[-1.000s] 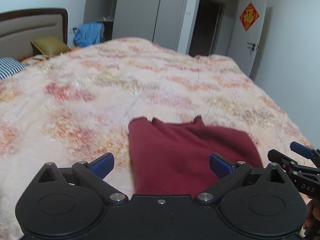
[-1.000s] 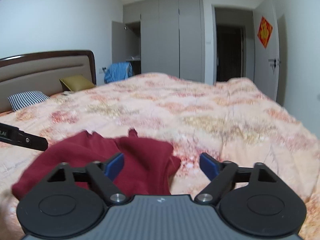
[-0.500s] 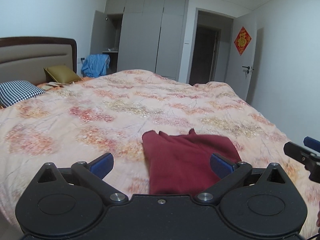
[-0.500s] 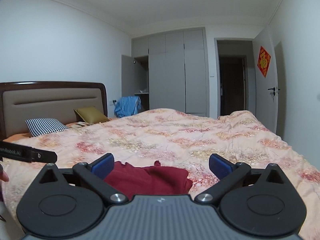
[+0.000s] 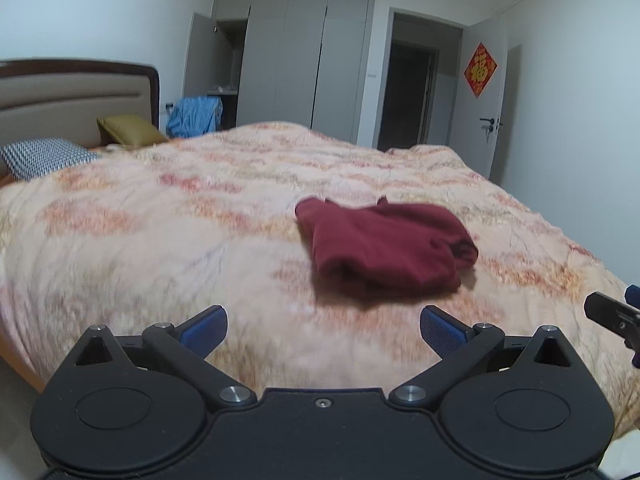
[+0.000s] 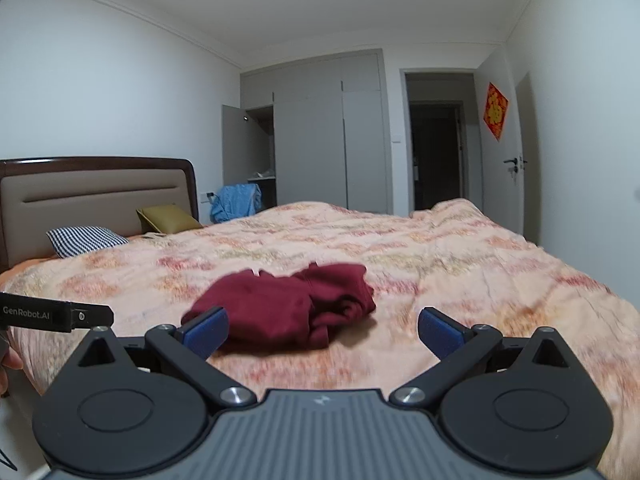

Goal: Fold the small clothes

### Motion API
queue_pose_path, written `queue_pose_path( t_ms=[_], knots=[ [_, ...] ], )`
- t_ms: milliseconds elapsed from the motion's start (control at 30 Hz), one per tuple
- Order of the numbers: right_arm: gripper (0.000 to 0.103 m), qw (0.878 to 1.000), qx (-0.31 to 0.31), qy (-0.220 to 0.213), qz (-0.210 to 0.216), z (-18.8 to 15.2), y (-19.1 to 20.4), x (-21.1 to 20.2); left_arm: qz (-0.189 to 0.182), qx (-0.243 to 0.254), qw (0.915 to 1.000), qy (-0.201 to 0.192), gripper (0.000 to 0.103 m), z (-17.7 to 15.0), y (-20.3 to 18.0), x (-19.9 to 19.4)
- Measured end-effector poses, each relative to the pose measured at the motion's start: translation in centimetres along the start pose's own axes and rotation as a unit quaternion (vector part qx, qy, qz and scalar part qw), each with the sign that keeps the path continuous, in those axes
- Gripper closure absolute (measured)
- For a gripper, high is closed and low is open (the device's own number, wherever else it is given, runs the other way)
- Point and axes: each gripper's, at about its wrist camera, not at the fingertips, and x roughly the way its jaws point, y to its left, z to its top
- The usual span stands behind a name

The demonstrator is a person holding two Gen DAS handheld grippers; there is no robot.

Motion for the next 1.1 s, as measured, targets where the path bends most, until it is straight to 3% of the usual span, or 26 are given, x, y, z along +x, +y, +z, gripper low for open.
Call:
queue_pose_path(
  t_ms=[200,1100],
  knots=[
    [0.0,1.0,-0.006,0.023,-0.003,-1.5,0.4,-0.3,0.005,-0.005,0.9999,0.009,0.001,-0.6,0.5,0.3],
    [0.0,0.999,0.001,0.041,-0.003,-1.9,-0.1,0.8,0.009,0.001,0.9996,0.027,0.001,-1.0,0.2,1.7]
  ],
)
